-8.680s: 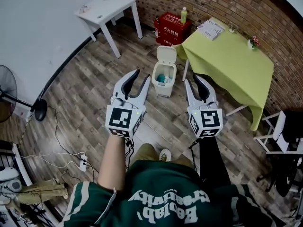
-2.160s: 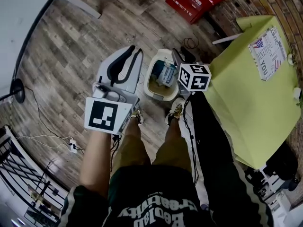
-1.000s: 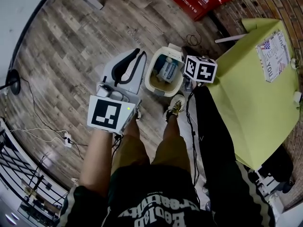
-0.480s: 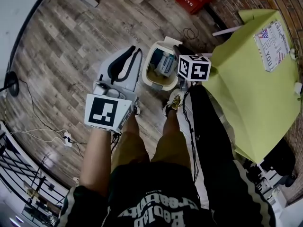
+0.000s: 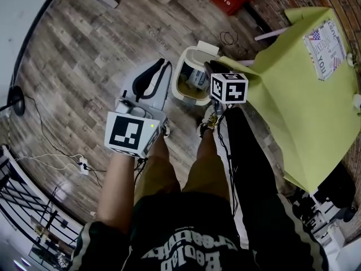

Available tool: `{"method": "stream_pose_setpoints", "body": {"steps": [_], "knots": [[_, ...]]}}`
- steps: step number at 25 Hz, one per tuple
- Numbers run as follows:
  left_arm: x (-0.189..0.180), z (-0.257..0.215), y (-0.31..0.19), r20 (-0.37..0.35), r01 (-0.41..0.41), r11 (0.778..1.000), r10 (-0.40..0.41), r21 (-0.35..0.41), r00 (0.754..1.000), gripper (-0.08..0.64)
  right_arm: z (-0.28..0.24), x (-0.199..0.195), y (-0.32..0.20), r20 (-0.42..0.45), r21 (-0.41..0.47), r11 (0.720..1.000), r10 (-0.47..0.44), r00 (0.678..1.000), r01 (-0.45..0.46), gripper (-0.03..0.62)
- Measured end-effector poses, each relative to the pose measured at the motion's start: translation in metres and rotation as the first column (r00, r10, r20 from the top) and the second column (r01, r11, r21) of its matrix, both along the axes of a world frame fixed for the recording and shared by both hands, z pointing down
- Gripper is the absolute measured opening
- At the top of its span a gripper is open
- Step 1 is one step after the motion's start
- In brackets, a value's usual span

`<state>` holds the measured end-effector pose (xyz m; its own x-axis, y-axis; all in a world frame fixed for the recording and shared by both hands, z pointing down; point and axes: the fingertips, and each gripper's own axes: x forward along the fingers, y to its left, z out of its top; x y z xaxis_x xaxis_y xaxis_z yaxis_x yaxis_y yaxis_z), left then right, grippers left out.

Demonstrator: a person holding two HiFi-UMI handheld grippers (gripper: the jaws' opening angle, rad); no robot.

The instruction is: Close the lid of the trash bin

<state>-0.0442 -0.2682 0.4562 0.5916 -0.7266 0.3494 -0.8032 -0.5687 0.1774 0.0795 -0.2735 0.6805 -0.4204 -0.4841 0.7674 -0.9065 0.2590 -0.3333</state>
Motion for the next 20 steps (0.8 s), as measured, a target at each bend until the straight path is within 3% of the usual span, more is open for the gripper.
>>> {"method": "stream_pose_setpoints", "body": {"steps": [20], "knots": [[-0.002, 0.024, 0.024, 0.041, -0.02, 0.999, 0.022, -0.036, 0.999, 0.049, 0.03, -0.021, 0.06, 0.006, -0.057, 0.997, -0.051, 0.999, 0.051, 0.074]]}}
